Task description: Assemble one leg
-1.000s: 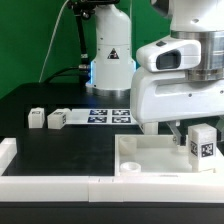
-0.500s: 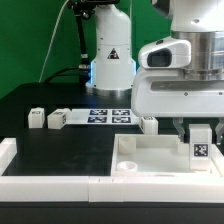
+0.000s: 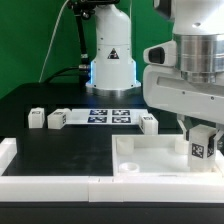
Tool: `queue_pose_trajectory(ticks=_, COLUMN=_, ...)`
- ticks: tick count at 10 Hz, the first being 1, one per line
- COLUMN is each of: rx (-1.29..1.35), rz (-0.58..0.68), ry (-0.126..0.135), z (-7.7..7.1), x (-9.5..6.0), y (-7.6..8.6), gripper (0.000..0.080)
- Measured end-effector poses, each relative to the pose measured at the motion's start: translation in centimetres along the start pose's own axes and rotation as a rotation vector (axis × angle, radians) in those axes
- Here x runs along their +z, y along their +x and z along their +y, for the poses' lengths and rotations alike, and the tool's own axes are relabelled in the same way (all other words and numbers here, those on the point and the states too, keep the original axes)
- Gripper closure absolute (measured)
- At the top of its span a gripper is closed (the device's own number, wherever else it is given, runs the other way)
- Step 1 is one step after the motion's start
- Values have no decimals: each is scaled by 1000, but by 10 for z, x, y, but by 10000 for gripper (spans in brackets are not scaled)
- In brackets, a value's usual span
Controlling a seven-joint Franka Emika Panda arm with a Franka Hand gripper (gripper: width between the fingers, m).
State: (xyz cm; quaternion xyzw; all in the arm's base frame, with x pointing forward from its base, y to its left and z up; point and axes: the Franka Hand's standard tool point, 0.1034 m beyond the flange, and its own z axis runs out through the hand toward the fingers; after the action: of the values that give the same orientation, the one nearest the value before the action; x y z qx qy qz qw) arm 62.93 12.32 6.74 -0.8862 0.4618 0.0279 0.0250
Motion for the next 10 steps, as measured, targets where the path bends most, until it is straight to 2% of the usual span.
queue_pose_trajectory(ticks=4, rx=335, rz=-16, ry=9, z=-1, x=-1, y=-1, gripper=508)
queue_pose_trajectory(ticks=5, rx=351, rz=-18, ry=9, z=-2, x=0, y=-2, gripper=415)
queue_pose_trajectory(ticks=6, rx=333, rz=-18, ry=10, z=-1, x=-1, y=-1, gripper=280)
queue_pose_trajectory(ticks=7, rx=288, rz=-18, ry=9, z=-1, x=-1, y=-2, gripper=280)
queue_pose_trajectory(ticks=8, rx=264, rz=-19, ry=8, z=-2, x=-1, y=-2, gripper=173)
queue_pose_trajectory(ticks=9, rx=219, rz=-18, ry=8, z=-2, x=-1, y=-3, gripper=157)
queue_pose_trajectory(ticks=10, rx=58, rz=-12, ry=3, z=-2, x=-1, y=-3, gripper=157)
